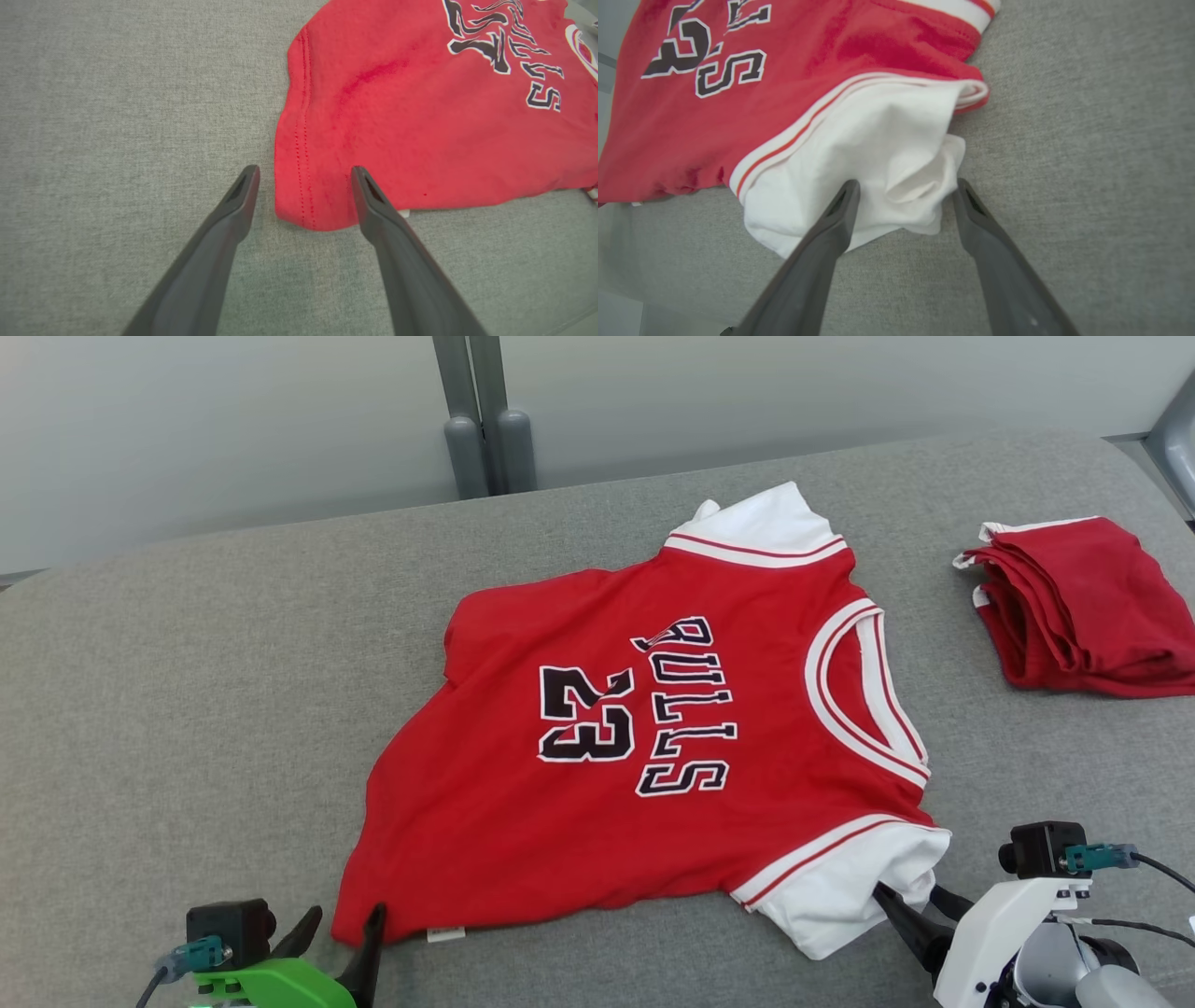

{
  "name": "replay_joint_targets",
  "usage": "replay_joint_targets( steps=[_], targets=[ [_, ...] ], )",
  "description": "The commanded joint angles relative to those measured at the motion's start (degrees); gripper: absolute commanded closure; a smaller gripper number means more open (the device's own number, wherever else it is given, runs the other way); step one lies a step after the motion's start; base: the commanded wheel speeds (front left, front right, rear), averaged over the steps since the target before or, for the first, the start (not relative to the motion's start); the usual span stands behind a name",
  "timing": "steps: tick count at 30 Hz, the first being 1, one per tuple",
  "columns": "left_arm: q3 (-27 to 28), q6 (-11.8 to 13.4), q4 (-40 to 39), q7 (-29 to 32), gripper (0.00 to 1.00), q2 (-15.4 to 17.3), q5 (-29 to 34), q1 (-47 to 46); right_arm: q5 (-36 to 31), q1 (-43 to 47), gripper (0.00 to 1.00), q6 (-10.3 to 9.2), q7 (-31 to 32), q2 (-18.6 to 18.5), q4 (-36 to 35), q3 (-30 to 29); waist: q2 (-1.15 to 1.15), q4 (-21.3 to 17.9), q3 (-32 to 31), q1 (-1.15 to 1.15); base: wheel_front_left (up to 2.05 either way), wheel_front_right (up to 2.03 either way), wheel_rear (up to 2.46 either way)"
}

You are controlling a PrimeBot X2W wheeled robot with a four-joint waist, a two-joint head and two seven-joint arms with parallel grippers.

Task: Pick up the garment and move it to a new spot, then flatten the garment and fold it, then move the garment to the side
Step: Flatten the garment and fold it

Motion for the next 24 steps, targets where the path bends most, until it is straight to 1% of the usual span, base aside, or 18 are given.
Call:
replay_joint_targets(
  steps=[1, 5, 12, 17, 22, 24],
  targets=[
    [0.1, -0.4, 0.1, 0.7, 0.0, 0.5, -0.6, -0.7, 0.3, -0.8, 0.0, 0.04, 0.1, 0.0, 0.3, 0.3, 0.0, -0.3, 0.1, 0.0, 0.0, 0.0, 0.0],
    [-0.5, -0.8, 0.6, 2.9, 0.0, 1.1, -1.7, -0.8, 1.0, -0.7, 0.0, 0.03, -0.2, -0.5, 0.7, 0.1, 0.0, -0.8, 0.1, 0.0, 0.0, 0.0, 0.0],
    [-0.4, -0.5, 0.0, 2.9, 0.0, 1.7, -2.2, -0.6, 0.3, -0.4, 0.0, 0.04, -0.9, -2.5, 0.1, -2.6, 0.0, -1.2, 0.4, 0.0, 0.0, 0.0, 0.0],
    [-1.2, -0.9, 0.0, 3.8, 0.0, 1.8, -2.7, -1.2, 0.9, -1.6, 0.0, 0.03, -0.1, -1.6, 0.8, -1.1, 0.0, -1.1, 0.9, 0.0, 0.0, 0.0, 0.0],
    [-2.2, -1.4, 0.5, 5.6, 0.0, 2.4, -3.0, -2.1, 1.6, -2.7, 0.0, 0.03, -0.7, -0.4, 2.3, 0.8, 0.0, -0.7, 1.4, 0.0, 0.0, 0.0, 0.0],
    [-2.3, -1.2, 1.1, 6.0, 0.0, 2.5, -3.2, -2.3, 1.8, -3.1, 0.0, 0.03, -1.1, -0.3, 2.9, 1.5, 0.0, -0.7, 1.4, 0.0, 0.0, 0.0, 0.0]
  ],
)
